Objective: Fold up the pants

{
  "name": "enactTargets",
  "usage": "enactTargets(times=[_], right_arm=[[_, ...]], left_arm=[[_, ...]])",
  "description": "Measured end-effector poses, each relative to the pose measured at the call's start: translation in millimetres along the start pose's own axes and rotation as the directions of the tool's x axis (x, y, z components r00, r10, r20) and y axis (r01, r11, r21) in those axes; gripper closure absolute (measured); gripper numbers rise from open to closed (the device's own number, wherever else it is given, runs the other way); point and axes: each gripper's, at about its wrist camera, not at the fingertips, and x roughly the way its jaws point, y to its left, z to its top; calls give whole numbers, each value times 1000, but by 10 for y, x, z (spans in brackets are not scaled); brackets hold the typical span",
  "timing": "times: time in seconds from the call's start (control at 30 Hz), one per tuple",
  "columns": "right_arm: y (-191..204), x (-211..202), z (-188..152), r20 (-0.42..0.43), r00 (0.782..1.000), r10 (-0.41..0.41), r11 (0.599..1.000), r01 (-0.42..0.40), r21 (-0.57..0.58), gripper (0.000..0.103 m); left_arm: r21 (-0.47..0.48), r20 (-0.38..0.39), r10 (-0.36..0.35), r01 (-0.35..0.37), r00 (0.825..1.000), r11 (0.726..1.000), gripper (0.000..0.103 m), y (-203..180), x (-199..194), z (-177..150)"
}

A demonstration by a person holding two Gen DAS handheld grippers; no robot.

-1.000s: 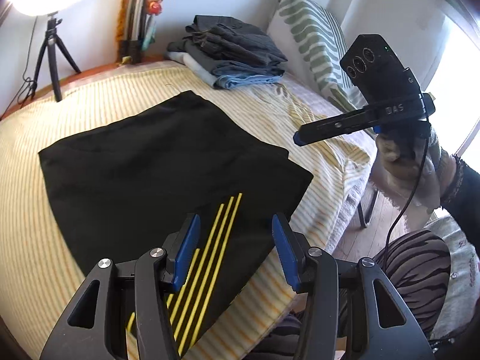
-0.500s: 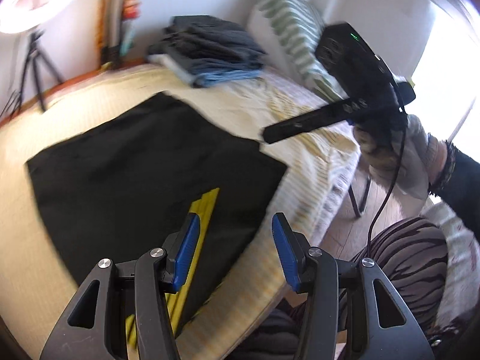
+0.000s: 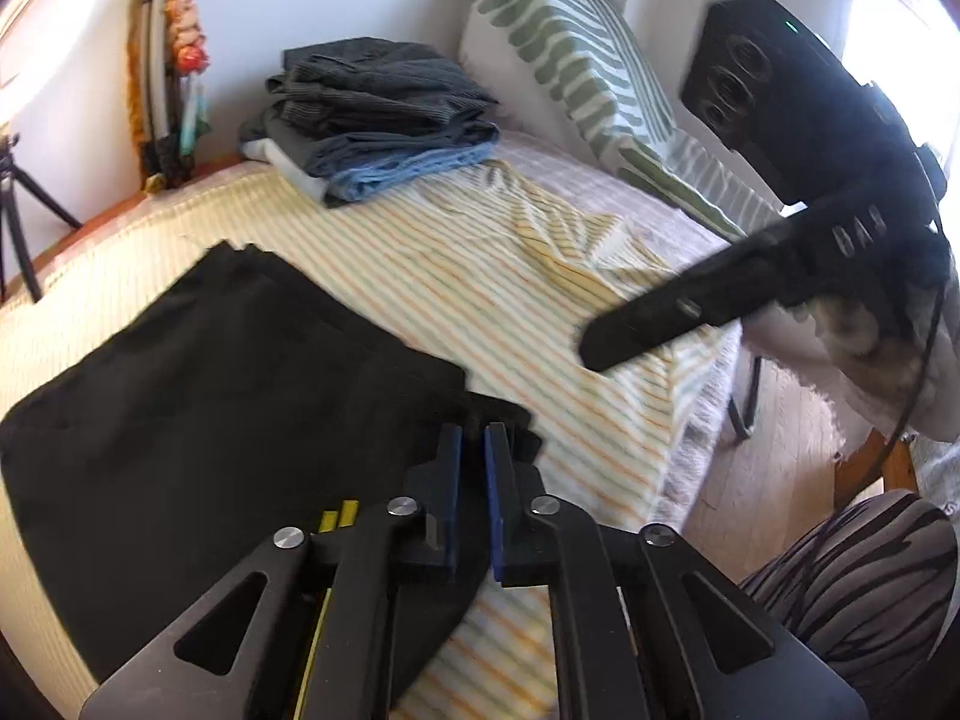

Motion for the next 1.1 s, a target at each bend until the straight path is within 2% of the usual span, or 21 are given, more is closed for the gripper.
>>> enactTargets(times=[0.07, 0.13, 0.2, 0.3, 0.4, 0.47, 0.63, 0.73, 0.83, 0.9, 0.97, 1.03, 1.1], right_arm=[[29, 50, -18, -14, 1000, 15, 1000, -15, -10, 67], [67, 106, -25, -27, 999, 20, 1000, -21, -24, 67], [111, 177, -26, -43, 999, 26, 999, -27, -36, 67], [175, 294, -21, -62, 998, 10, 998, -14, -67, 67], [241, 429, -30, -83, 996, -28, 995, 20, -98, 74], [273, 487, -46, -87, 995, -50, 992, 40, -117, 93], [473, 369, -135, -42, 996, -79, 976, 69, -207, 100], [529, 273, -192, -31, 993, -114, 965, 103, -241, 100], [445, 229, -154, -6, 990, -143, 968, 139, -208, 100], [370, 258, -85, -15, 992, -127, 979, 123, -160, 98], [329, 314, -26, -18, 994, -105, 986, 101, -132, 90], [364, 381, 20, 1, 992, -127, 978, 125, -169, 89], [393, 473, 74, -1, 993, -115, 975, 113, -191, 89]], left_arm=[[-28, 7, -9, 10, 1000, 1000, 99, 93, -57, -9], [-65, 44, -69, 72, 997, 995, 99, 167, -149, -5], [-48, 62, -33, 36, 998, 998, 99, 179, -226, 0], [-66, 69, -25, 30, 997, 997, 99, 256, -300, 10], [-78, 76, -10, 16, 997, 997, 99, 328, -343, 5], [-87, 78, -12, 18, 997, 996, 99, 361, -360, -8], [-102, 99, 3, 7, 995, 995, 99, 436, -403, -6], [-113, 109, 5, 8, 994, 994, 99, 485, -417, -3], [-116, 109, 6, 7, 994, 993, 99, 509, -423, -12], [-113, 111, 13, 0, 994, 994, 99, 504, -432, -18], [-118, 121, 19, -5, 992, 993, 99, 529, -465, -21], [-137, 130, 30, -12, 991, 991, 99, 595, -513, -30], [-149, 131, 43, -23, 990, 989, 99, 664, -551, -39]])
